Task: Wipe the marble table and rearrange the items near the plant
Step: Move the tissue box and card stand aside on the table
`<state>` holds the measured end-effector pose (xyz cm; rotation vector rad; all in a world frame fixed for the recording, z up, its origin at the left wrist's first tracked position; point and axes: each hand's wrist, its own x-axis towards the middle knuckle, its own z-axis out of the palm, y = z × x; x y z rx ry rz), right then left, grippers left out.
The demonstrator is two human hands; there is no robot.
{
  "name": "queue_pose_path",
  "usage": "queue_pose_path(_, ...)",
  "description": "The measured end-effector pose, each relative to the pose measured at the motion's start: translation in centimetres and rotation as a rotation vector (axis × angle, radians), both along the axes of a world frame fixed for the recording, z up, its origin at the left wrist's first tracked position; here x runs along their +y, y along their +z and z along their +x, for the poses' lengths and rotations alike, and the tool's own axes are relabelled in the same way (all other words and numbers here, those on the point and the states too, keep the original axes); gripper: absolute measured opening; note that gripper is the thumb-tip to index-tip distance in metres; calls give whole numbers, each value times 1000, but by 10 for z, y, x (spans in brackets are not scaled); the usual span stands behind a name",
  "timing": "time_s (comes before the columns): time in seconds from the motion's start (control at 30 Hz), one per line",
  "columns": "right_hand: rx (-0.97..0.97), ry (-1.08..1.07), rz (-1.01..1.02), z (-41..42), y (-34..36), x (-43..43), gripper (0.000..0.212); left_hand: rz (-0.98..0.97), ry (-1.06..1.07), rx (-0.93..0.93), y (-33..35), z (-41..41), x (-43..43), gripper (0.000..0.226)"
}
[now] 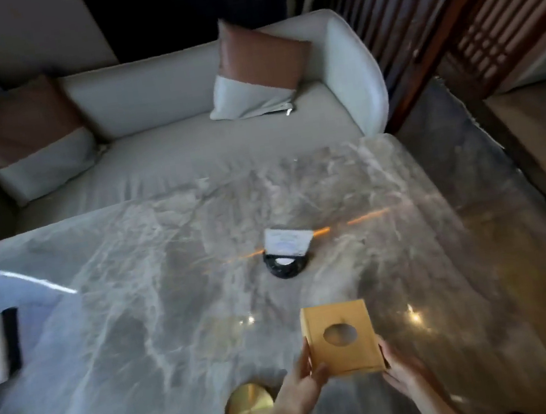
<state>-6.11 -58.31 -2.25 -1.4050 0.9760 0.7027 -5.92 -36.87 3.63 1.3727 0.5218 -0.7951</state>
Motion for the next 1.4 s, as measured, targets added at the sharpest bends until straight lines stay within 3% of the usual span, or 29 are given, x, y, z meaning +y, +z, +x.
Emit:
queue_pose_path(0.03, -47, -6, -40, 7, -1, -28, 17, -10, -35, -27, 1, 15, -30, 62)
queue_pose_path(0.1, -150, 70, -49, 44, 17, -68, 18, -65, -67, -87, 2, 54, -82, 46)
queue_pose_path(0.23, -370, 178, -94, 150, 38, -123, 35, -11, -98, -234, -15, 153, -151, 54)
queue_pose_path(0.43, -427, 122, -36, 313, 46, -148, 44, 130, -16, -277, -26, 296, -196, 52)
queue_pose_path(0.6, -389, 187, 2, 360, 29, -149, 48, 120, 0, -213, -70, 352, -185, 64)
queue_pose_path(0.8, -318, 212, 18, 354, -7, -150, 48, 168, -34, -144, -61, 339, -183, 44)
queue_pose_path(0.9, -323, 229, -26, 350, 1, -146, 55, 195, -55, -165, -37, 332, -184, 47)
queue_pose_path(1.03, -617, 200, -261, 319, 44, -125, 55, 276, -47, -501, 37, 306, -158, 51)
queue_pose_path(1.1, -738, 134, -213, 290, 60, -108, 51, 441, 93, -695, 73, 281, -118, 40)
queue_pose_path(1.17, -704, 149, -103, 263, 58, -82, 44, 583, 346, -799, 97, 249, -68, 38)
queue_pose_path(1.27, -596, 330, 76, 228, 44, -26, 43, 696, 548, -642, 76, 216, 3, 47)
queue_pose_path(1.33, -597, 482, 118, 211, 33, 12, 57, 711, 396, -449, 47, 201, 33, 54)
queue_pose_path(1.4, -625, 567, 134, 204, 27, 41, 62, 675, 179, -379, 25, 190, 45, 55)
